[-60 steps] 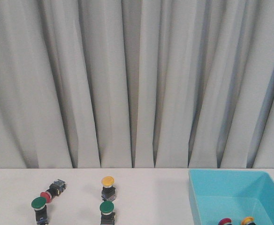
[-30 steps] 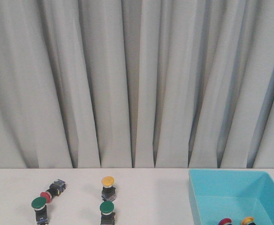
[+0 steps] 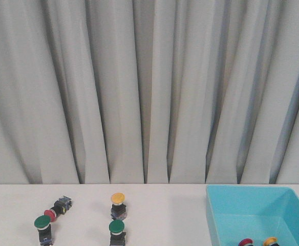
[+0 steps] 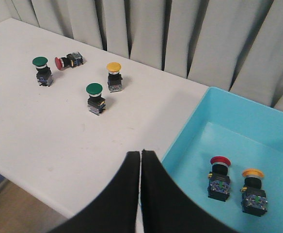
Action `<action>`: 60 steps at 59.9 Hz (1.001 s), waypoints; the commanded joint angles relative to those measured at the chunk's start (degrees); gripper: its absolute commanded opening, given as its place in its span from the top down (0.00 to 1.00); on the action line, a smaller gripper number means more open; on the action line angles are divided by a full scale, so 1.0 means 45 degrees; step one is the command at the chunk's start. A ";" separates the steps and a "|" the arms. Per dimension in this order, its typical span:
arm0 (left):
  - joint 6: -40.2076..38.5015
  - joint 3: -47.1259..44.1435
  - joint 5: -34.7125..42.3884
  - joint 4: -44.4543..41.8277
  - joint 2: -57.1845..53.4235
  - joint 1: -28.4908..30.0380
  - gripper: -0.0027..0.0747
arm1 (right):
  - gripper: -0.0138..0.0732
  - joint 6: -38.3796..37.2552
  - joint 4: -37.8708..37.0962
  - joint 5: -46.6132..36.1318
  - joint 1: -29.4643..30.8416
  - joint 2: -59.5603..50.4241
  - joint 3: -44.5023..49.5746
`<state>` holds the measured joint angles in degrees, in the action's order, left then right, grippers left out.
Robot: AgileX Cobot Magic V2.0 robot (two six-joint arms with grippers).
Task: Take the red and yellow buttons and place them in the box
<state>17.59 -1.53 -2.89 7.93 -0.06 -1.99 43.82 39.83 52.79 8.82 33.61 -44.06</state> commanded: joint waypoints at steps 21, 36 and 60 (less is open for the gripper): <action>-0.0052 -0.0126 0.1164 0.0040 -0.0333 0.0661 0.97 | 0.85 0.0130 0.0418 -0.0361 0.0052 0.0034 -0.0306; -0.0052 -0.0126 0.1164 0.0040 -0.0321 0.0661 0.97 | 0.85 0.0130 0.0418 -0.0321 0.0052 0.0034 -0.0306; -0.0052 -0.0126 0.1152 0.0027 -0.0321 0.0661 0.97 | 0.85 0.0130 0.0418 -0.0321 0.0052 0.0034 -0.0306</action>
<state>17.76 -1.53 -2.28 7.93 -0.70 0.87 43.82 39.83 53.83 8.82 33.61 -44.06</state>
